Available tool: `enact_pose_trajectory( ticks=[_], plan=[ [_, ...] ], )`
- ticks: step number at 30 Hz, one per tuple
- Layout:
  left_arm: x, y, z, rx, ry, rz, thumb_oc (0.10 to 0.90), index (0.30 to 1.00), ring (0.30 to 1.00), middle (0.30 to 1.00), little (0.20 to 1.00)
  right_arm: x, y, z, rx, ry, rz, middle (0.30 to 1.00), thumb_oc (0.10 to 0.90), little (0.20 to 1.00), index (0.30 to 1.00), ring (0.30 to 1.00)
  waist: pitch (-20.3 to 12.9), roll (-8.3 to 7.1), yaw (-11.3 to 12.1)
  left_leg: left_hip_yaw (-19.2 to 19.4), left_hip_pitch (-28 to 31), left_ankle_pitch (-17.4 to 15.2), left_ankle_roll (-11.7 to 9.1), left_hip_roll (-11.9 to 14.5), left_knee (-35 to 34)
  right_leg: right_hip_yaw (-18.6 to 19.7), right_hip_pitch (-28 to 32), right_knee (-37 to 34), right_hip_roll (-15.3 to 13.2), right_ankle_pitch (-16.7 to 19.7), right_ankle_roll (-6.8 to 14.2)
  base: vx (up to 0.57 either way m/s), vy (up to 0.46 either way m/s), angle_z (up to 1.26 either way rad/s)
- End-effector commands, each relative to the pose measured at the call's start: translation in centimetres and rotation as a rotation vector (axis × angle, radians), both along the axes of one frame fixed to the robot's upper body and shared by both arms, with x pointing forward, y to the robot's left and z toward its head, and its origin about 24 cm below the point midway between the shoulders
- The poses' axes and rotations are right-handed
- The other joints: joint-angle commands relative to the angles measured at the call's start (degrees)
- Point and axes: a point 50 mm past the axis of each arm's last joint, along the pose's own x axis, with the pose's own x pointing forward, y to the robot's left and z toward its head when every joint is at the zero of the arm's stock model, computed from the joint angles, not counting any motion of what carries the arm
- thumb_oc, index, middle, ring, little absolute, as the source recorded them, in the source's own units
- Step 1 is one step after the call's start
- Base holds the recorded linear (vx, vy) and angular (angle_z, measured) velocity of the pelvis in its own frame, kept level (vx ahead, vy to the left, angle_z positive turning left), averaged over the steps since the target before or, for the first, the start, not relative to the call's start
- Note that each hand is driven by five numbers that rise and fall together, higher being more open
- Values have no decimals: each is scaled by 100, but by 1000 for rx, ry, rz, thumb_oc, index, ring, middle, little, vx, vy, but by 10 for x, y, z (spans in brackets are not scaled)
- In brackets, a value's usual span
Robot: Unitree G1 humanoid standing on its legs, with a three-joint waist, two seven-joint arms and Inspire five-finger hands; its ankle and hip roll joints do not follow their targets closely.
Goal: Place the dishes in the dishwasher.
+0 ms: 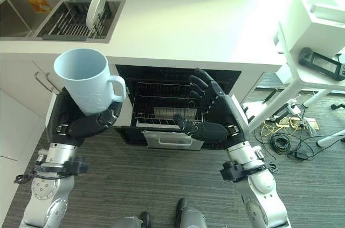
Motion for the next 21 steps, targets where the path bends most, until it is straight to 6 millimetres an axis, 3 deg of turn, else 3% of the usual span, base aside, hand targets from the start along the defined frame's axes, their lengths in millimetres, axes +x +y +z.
enact_pose_trajectory(
  ticks=[1, 4, 10, 18, 20, 21],
  plan=[
    [-13, 6, 39, 0, -268, -8, 400, 300, 300, 300, 300, -3, 8, 29, 67, -202, 34, 900, 800, 900, 900, 900, -488, 173, 125, -276, -316, 66, -219, 235, -214, 402, 200, -239, 326, -399, 630, 224, 87, 16],
    [-11, 4, 40, -1, -276, -24, 400, 300, 300, 300, 300, -1, 10, 33, 60, -213, 31, 900, 800, 900, 900, 900, -349, 197, 374, -578, -928, 426, -299, 150, -214, 430, 529, -239, 491, -638, 558, 224, 148, -14],
    [-6, 2, 45, 25, -284, -19, 400, 300, 300, 300, 300, -6, 9, 32, 92, -225, 55, 900, 800, 900, 900, 900, -412, 26, 398, -527, -523, 124, -21, 50, -214, 319, 725, -239, 233, -615, 694, 182, 165, -68],
    [-3, -1, 54, 62, -324, -62, 400, 300, 300, 300, 300, -5, 11, 32, 115, -237, 19, 900, 800, 900, 900, 900, -468, -157, 453, -450, -268, -128, 227, -78, -214, 165, 890, -239, -27, -464, 893, 154, 134, 4],
    [-2, -2, 56, 64, -323, -79, 400, 300, 300, 300, 300, -1, 14, 32, 137, -236, -3, 900, 800, 900, 900, 900, -464, -206, 542, -496, -269, -159, 371, -116, -214, -14, 1097, -239, 17, -239, 978, 210, 188, 7],
    [-3, -1, 54, 76, -323, -86, 400, 300, 300, 300, 300, -1, 16, 31, 157, -232, -6, 900, 800, 900, 900, 900, -421, -137, 490, -653, -191, -223, 480, -114, -214, -22, 1218, -225, 230, 484, 1049, 176, 113, 4]
  ],
)
